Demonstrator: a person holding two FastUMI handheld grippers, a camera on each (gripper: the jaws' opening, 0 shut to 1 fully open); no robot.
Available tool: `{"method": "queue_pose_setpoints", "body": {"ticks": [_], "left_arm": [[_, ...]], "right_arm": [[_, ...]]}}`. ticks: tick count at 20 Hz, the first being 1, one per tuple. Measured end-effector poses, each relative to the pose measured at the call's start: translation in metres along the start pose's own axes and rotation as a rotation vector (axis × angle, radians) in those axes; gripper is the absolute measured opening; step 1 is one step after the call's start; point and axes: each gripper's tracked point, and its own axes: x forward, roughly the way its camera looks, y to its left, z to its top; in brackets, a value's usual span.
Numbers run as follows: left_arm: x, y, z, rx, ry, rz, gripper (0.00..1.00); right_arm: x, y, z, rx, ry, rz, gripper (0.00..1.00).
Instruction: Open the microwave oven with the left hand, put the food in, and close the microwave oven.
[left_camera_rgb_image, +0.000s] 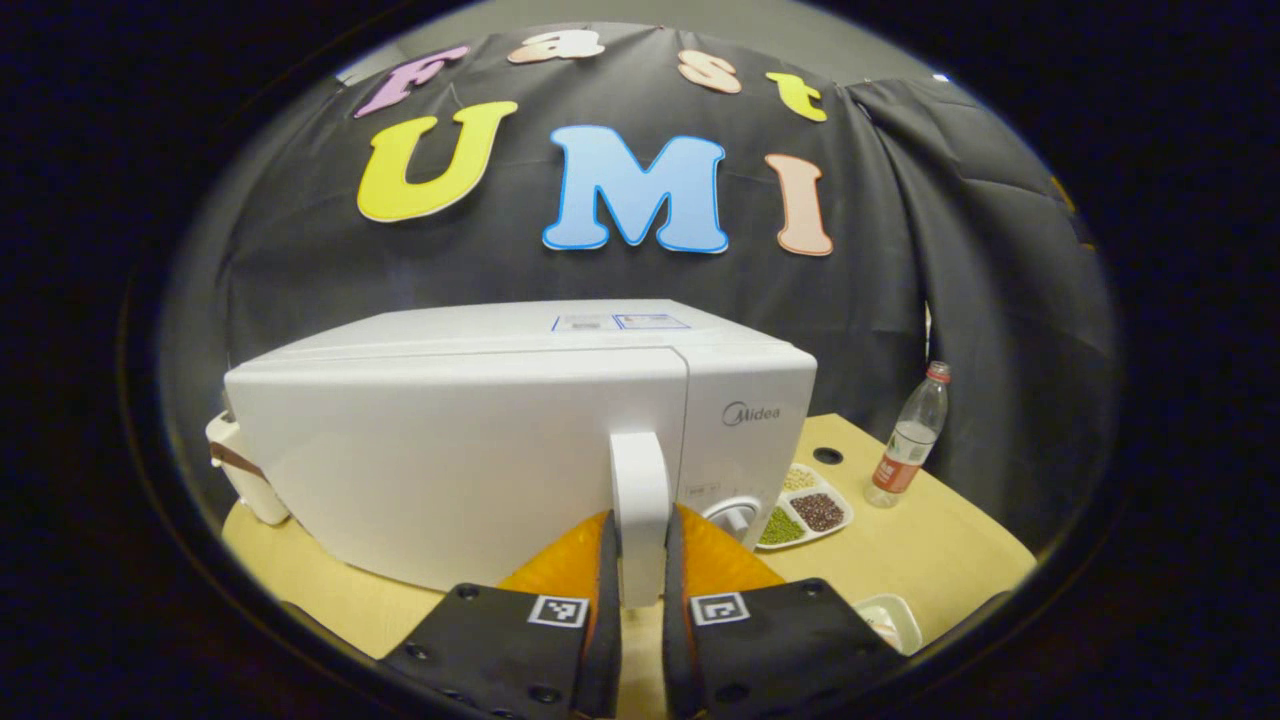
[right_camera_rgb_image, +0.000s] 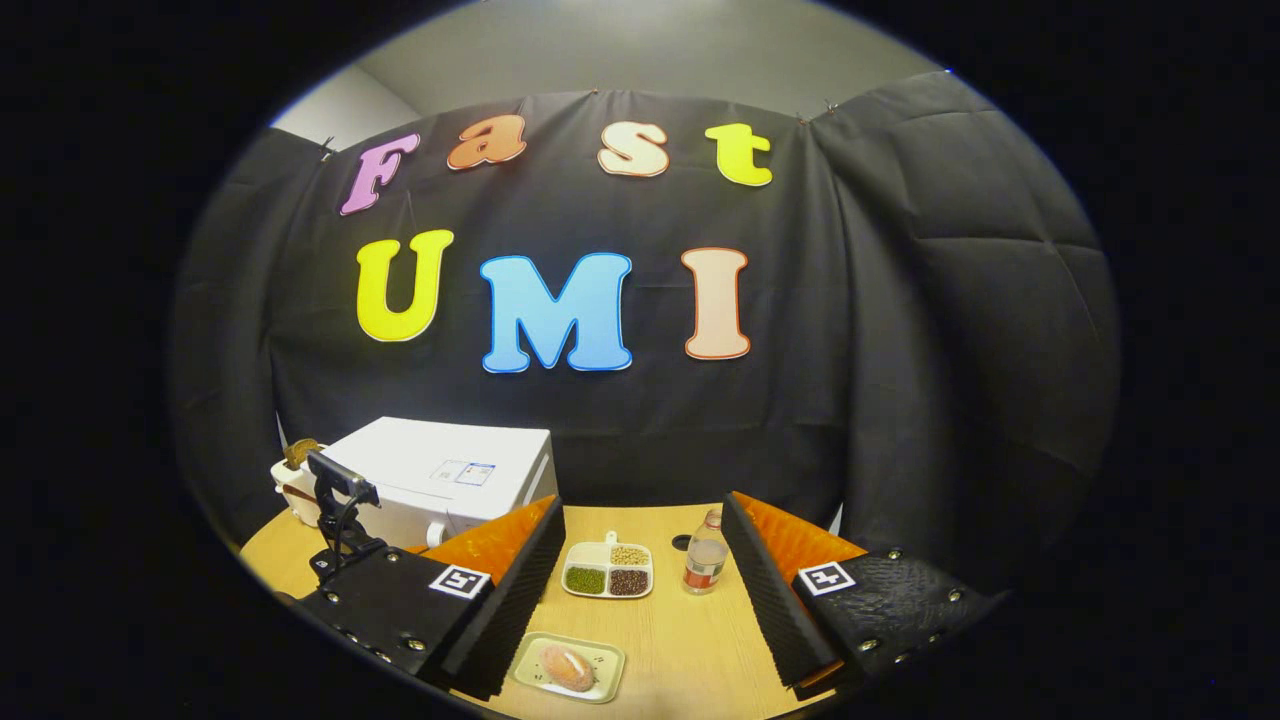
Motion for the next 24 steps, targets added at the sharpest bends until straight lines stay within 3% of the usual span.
{"method": "queue_pose_setpoints", "body": {"ticks": [4, 12, 19, 24], "left_arm": [[-0.003, -0.001, 0.0, -0.004, 0.03, -0.019, 0.11], [-0.095, 0.004, -0.034, 0.011, 0.076, -0.117, 0.12], [-0.162, 0.025, -0.054, 0.13, 0.137, -0.284, 0.11], [-0.225, 0.064, -0.074, 0.206, 0.192, -0.404, 0.11]], "right_arm": [[-0.01, 0.011, 0.004, -0.031, -0.013, -0.005, 0.96], [-0.021, 0.035, 0.0, -0.005, -0.011, 0.007, 0.96], [-0.05, 0.09, 0.0, 0.017, -0.018, 0.042, 0.96], [-0.077, 0.13, -0.014, 0.03, -0.006, 0.054, 0.96]]}}
